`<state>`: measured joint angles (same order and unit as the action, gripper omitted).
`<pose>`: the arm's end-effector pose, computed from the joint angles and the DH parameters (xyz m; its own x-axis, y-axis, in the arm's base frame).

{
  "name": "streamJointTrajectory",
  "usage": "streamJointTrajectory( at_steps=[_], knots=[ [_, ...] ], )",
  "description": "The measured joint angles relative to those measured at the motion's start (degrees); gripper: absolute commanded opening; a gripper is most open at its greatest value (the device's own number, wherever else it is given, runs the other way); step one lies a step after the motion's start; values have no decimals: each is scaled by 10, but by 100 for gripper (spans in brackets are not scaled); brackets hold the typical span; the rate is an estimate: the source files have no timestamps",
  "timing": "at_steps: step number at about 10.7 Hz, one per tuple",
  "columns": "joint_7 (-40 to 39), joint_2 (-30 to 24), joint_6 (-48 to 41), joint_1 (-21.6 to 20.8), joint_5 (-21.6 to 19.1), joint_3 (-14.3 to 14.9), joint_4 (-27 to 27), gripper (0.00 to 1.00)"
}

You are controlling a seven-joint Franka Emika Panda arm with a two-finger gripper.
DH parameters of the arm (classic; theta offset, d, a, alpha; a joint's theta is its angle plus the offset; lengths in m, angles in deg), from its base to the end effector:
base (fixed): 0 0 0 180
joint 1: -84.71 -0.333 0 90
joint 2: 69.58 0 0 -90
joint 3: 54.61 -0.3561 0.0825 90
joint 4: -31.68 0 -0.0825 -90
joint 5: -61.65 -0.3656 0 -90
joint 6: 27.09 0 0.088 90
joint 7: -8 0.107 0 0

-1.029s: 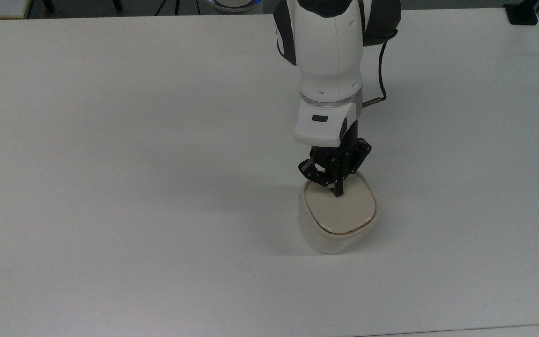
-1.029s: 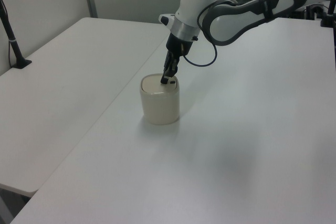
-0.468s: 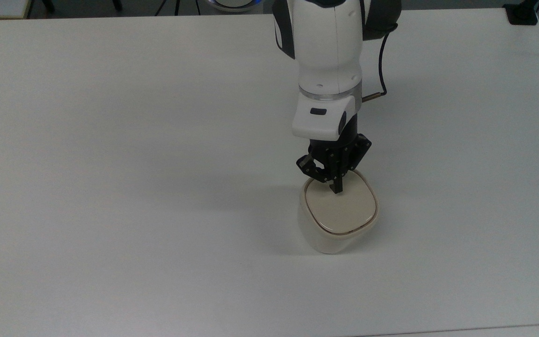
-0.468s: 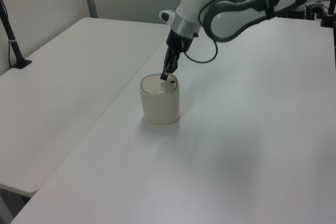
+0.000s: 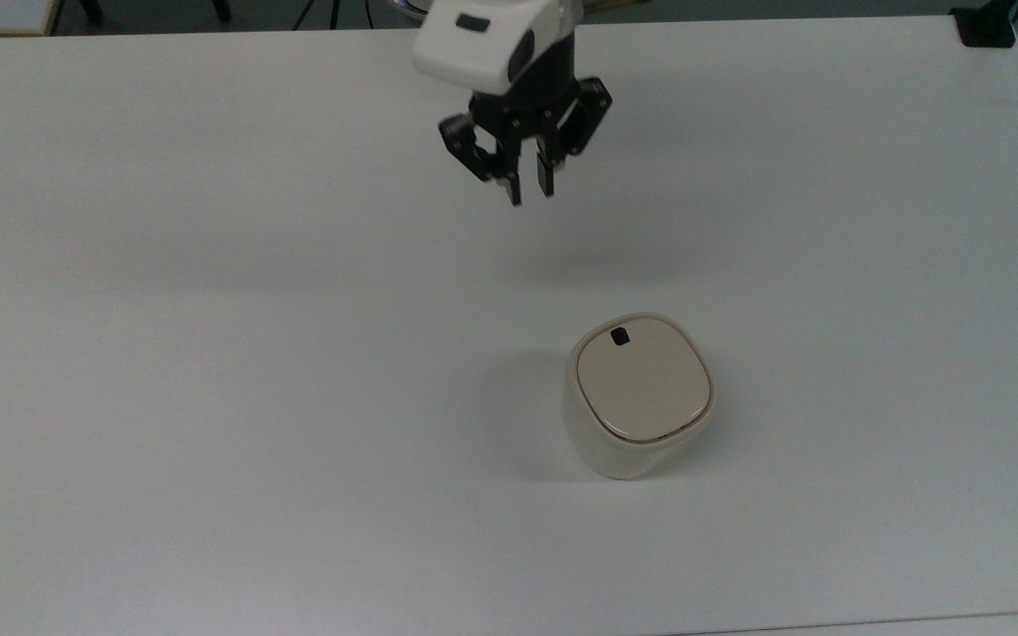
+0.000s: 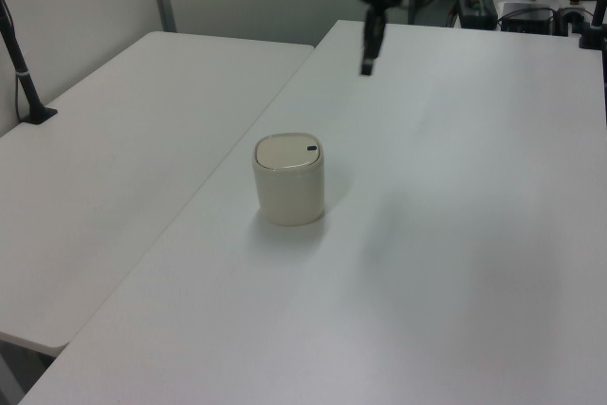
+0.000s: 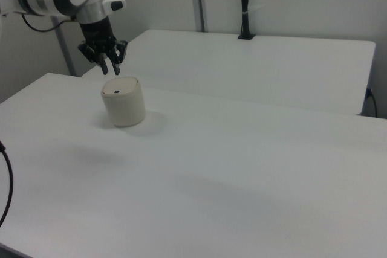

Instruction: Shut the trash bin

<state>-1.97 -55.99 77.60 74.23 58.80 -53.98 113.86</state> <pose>0.6292 0.1143 0.6131 0.9318 0.3254 0.1606 0.3326 -0.9429 -0.0194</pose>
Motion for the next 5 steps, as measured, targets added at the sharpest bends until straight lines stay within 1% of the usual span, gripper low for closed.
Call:
streamJointTrajectory(
  at_steps=[1,2,3,5],
  knots=[
    [10,-24,-46,8,18,0,4,100],
    [18,-43,-82,18,28,0,10,100],
    [19,-56,-108,31,31,0,14,100],
    [34,-64,-129,54,31,0,22,100]
  ],
)
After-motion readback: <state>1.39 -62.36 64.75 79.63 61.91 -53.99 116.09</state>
